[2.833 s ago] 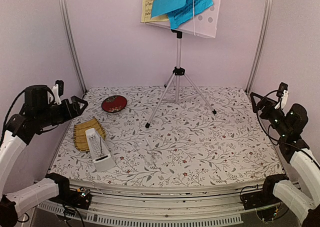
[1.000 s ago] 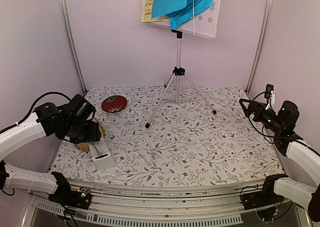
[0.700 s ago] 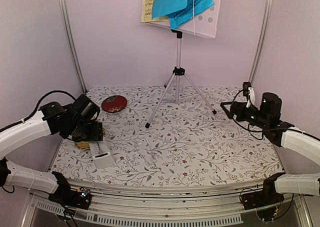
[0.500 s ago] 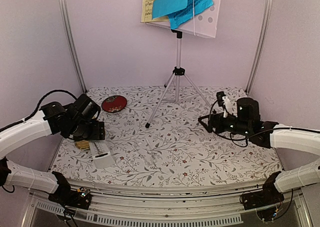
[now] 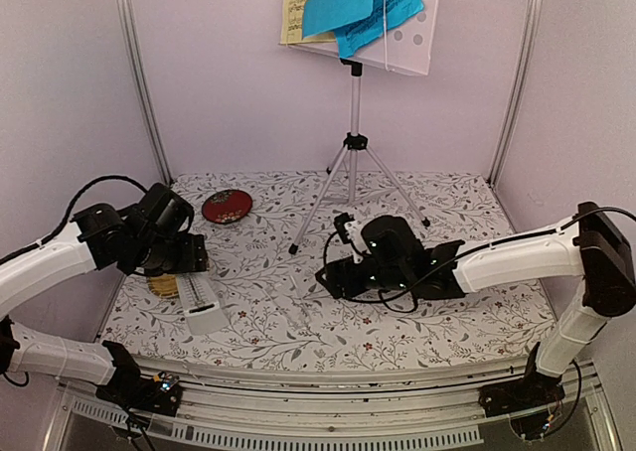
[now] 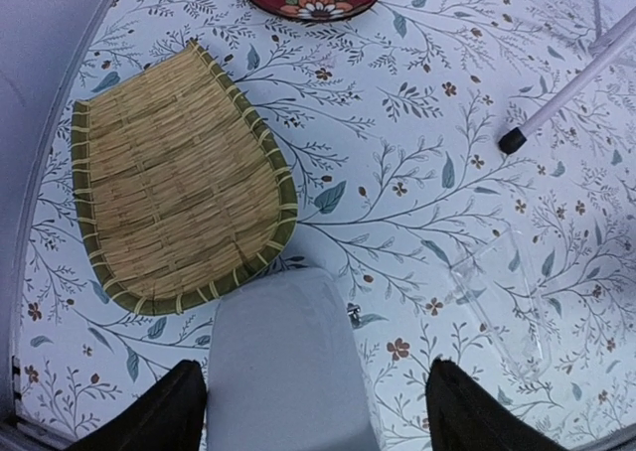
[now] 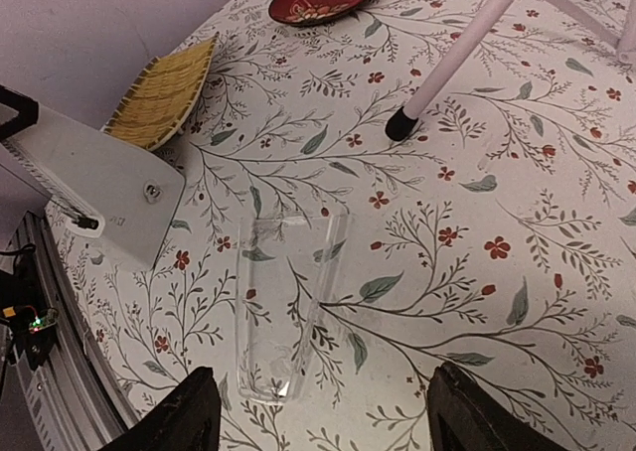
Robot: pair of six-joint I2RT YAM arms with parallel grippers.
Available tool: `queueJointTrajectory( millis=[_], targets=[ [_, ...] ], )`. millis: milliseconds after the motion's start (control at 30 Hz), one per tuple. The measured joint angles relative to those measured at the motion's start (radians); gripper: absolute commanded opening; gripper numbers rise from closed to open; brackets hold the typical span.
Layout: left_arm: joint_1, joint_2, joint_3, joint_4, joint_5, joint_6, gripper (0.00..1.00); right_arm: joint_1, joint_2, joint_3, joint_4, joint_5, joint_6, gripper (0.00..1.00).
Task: Pack up the instrument practice props
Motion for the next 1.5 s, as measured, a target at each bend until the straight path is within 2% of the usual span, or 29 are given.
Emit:
queueJointTrajectory(
  millis=[233,467,767,1133,1500],
  targets=[
    [0.0,-0.001,-0.021,0.01,-0.018,-0.01,0.63,0.048,0.187,0.153,-0.062,0.048,-0.004,0.66],
    [0.0,-0.001,-0.023,0.018,-0.028,-0.008,0.53,0.056,0.264,0.219,-0.111,0.085,-0.006,0.62],
    [0.0,-0.001,-0.023,0.021,-0.031,0.002,0.49,0.057,0.35,0.325,-0.15,0.092,-0.027,0.52],
    [0.0,0.0,-0.025,0.035,-0.022,0.032,0.49,0.059,0.474,0.446,-0.179,0.074,-0.05,0.29],
    [0.0,-0.017,-0.027,0.025,-0.024,0.05,0.48,0.059,0.558,0.539,-0.232,0.062,-0.053,0.23]
  ],
)
